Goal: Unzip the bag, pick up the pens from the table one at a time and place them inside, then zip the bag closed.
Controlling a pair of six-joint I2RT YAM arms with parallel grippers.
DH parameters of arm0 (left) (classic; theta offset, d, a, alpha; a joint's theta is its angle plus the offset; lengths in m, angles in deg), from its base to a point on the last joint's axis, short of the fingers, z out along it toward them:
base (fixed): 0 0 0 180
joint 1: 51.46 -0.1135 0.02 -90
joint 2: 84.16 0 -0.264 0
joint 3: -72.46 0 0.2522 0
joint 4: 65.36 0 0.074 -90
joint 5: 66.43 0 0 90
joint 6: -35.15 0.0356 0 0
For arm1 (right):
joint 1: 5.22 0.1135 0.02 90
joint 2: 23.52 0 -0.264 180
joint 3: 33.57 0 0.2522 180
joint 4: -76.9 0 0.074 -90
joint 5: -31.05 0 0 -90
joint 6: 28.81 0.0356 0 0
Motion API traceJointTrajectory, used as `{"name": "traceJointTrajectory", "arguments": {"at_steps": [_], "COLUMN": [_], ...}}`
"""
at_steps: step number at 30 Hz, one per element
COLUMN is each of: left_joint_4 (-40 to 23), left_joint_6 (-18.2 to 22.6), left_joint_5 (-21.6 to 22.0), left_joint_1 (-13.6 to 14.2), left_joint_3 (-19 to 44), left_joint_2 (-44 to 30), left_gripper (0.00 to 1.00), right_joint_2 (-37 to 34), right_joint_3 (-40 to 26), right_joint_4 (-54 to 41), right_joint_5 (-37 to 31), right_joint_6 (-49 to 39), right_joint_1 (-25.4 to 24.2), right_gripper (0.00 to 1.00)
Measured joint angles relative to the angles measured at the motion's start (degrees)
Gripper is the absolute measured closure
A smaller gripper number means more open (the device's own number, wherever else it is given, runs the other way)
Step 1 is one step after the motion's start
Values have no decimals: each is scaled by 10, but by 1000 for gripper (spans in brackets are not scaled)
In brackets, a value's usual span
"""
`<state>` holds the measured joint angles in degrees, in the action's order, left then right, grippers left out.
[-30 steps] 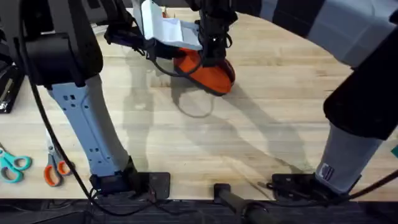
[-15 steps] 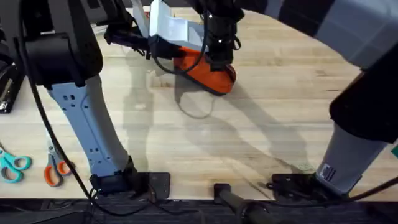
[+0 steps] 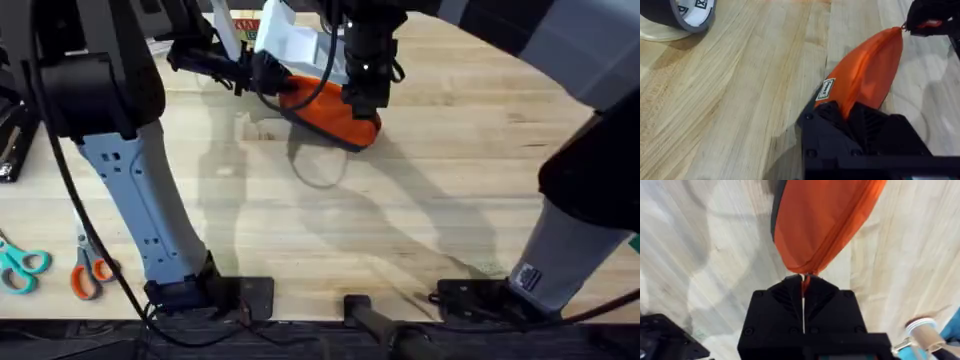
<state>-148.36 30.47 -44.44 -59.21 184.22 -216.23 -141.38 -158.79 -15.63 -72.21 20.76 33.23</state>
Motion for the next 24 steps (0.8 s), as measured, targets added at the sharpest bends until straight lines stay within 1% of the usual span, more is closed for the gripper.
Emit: {"name": "traceJointTrajectory", "arguments": {"at_steps": [7, 16, 20, 24], "left_joint_4": [-5, -10, -13, -15], "left_joint_6": [0, 0, 0, 0], "left_joint_5": [0, -1, -1, -1], "left_joint_1": [1, 15, 24, 28], "left_joint_3": [0, 0, 0, 0], "left_joint_2": [0, 0, 0, 0], "left_gripper": [959, 960, 960, 960], "right_joint_2": [0, 0, 0, 0], "right_joint_3": [0, -2, -3, -5], "right_joint_4": [-26, -65, -90, -100], "right_joint_5": [0, 12, 35, 88], "right_joint_6": [55, 182, 207, 217], "right_joint_1": [-3, -22, -32, -45], "right_gripper": [971, 971, 970, 970]}}
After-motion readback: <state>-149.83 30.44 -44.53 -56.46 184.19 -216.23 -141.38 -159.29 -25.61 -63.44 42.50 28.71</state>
